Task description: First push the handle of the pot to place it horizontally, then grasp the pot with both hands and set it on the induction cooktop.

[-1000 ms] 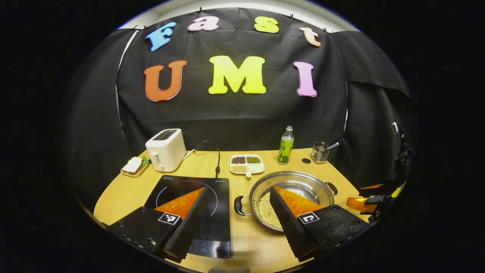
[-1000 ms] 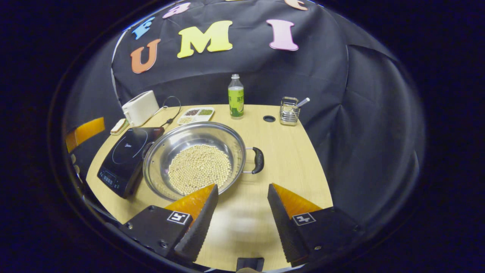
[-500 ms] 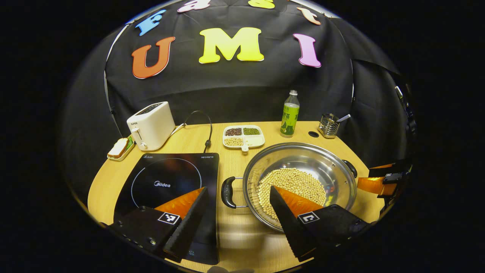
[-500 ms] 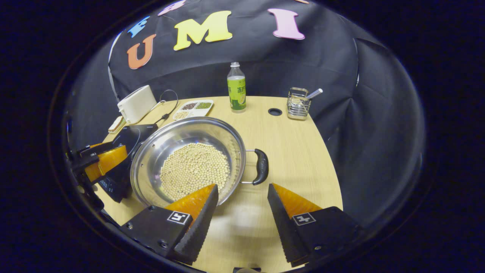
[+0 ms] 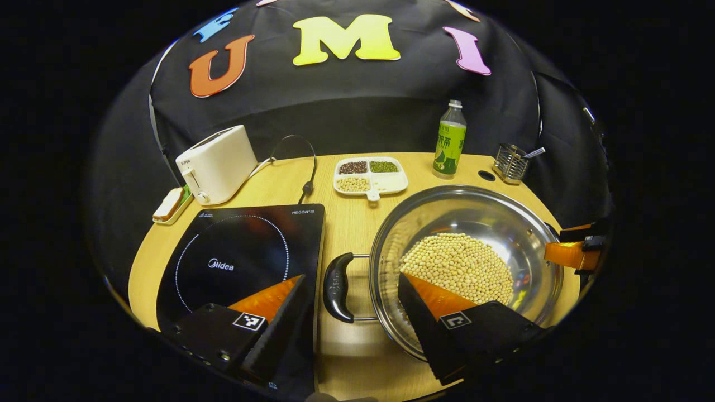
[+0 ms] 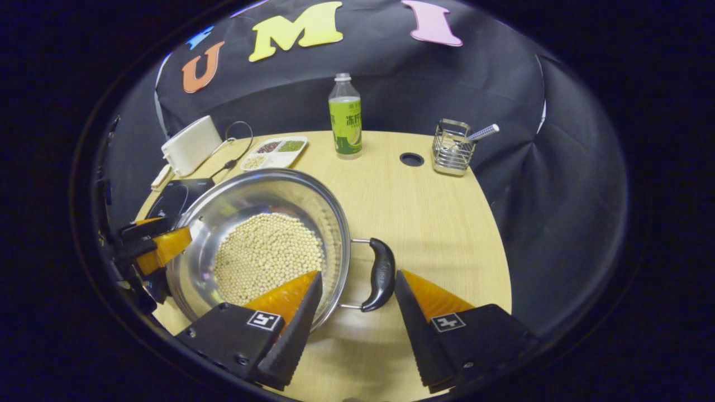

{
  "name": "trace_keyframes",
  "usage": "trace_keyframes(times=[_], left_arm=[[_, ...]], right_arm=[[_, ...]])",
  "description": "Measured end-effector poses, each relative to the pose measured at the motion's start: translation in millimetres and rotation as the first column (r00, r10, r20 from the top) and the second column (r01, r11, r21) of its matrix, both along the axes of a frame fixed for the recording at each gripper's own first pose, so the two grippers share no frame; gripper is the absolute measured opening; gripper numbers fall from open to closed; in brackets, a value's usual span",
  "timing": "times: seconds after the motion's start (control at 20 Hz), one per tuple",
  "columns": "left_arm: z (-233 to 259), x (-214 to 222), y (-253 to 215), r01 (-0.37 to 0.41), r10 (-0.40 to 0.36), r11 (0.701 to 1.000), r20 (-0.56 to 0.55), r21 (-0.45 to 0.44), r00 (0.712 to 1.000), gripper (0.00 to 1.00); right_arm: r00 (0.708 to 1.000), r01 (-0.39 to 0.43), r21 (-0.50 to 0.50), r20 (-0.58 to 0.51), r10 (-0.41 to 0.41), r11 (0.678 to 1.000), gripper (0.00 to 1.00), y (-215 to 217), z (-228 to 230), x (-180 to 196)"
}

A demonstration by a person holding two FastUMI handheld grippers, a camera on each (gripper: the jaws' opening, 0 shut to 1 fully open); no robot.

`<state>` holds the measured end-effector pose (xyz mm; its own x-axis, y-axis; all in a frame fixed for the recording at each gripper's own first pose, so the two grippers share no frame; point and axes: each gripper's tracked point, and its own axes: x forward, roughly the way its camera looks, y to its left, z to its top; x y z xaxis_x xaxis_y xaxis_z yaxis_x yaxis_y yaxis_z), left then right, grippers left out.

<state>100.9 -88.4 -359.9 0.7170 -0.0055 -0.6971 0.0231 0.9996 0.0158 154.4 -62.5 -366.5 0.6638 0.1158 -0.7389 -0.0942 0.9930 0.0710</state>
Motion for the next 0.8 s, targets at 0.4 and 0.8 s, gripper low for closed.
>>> trace_keyframes(times=[0.4,0.8], left_arm=[[-16,3,-6,-0.020,0.020,1.000,-0.058,0.002,0.998,0.86],[-15,5,-3,-0.035,0.035,0.999,-0.103,-0.005,0.994,0.69]], right_arm=[[0.997,0.025,0.023,-0.070,-0.023,0.999,0.72,1,-12,3],[0.991,0.061,0.016,-0.118,-0.059,0.998,0.63,2,-12,4]])
